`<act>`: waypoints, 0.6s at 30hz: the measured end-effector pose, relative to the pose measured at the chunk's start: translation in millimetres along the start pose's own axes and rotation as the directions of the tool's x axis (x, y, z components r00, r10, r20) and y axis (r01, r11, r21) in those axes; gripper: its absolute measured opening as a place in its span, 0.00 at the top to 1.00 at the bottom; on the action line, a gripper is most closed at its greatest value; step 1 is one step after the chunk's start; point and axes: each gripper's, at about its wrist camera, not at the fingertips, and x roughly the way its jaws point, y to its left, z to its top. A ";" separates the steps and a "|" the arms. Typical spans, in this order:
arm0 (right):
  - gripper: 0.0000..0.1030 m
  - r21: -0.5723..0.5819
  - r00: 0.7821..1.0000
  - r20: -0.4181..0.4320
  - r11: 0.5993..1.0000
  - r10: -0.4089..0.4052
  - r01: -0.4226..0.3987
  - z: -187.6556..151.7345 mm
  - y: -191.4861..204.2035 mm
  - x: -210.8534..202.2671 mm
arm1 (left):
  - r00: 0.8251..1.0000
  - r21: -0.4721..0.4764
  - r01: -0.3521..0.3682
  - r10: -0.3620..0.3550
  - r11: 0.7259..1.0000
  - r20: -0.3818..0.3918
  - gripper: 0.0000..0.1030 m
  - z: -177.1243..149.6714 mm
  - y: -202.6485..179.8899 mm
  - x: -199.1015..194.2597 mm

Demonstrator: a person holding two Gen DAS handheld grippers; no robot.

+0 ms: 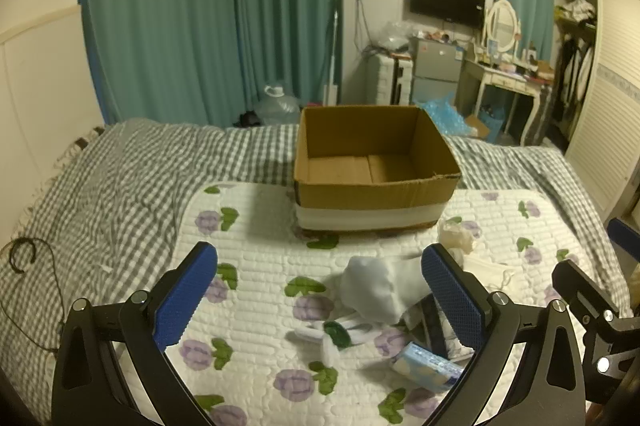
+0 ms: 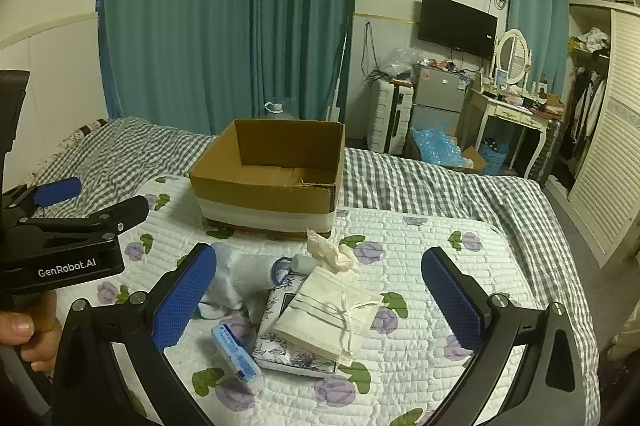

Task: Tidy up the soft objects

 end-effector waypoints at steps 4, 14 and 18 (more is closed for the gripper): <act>0.00 0.001 1.000 0.005 1.000 0.006 -0.006 1.4 -0.3 -0.6 | 1.000 0.001 -0.001 0.001 1.000 -0.001 0.00 -0.6 -0.3 0.2; 0.00 0.002 1.000 0.007 1.000 0.010 -0.010 0.4 -1.4 -0.4 | 1.000 0.003 -0.001 0.001 1.000 -0.001 0.00 -1.7 -0.8 0.6; 0.00 0.003 1.000 0.005 1.000 0.006 -0.006 -0.9 -1.5 1.4 | 1.000 0.001 -0.001 0.001 1.000 -0.002 0.00 -1.8 -0.5 0.6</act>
